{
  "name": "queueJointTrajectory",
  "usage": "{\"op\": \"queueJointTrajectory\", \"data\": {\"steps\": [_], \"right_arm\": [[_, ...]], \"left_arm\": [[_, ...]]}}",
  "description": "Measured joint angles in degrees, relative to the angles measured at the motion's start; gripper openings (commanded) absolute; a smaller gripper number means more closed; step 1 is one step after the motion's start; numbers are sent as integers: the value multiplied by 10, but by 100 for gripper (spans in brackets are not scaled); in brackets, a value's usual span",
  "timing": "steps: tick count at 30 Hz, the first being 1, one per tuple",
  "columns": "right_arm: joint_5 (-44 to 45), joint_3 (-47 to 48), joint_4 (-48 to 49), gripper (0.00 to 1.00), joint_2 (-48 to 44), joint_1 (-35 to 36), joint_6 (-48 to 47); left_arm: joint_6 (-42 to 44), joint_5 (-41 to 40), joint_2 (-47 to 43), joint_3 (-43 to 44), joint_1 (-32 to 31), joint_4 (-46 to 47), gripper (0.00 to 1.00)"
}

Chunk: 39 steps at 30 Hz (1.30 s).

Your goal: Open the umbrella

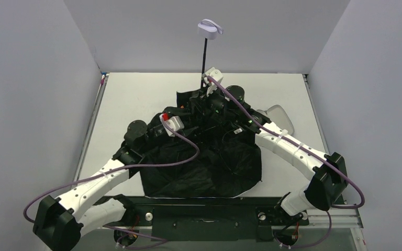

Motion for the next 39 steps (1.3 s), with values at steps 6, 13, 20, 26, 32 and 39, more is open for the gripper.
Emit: {"op": "queueJointTrajectory", "data": {"steps": [6, 13, 20, 26, 32, 39], "right_arm": [[-1, -2, 0, 0, -1, 0, -1], [0, -2, 0, 0, -1, 1, 11], [1, -2, 0, 0, -1, 2, 21], [20, -2, 0, 0, -1, -2, 14], [36, 1, -1, 0, -1, -8, 4], [13, 3, -4, 0, -1, -3, 19]], "left_arm": [[-77, -44, -24, 2, 20, 24, 34], [-131, -85, 47, 3, 23, 40, 30], [-143, -87, 90, 19, 23, 93, 32], [-134, -78, 125, 36, 23, 116, 30], [-133, -73, 153, 52, 23, 136, 32], [-113, -15, 141, 30, 20, 145, 32]]}}
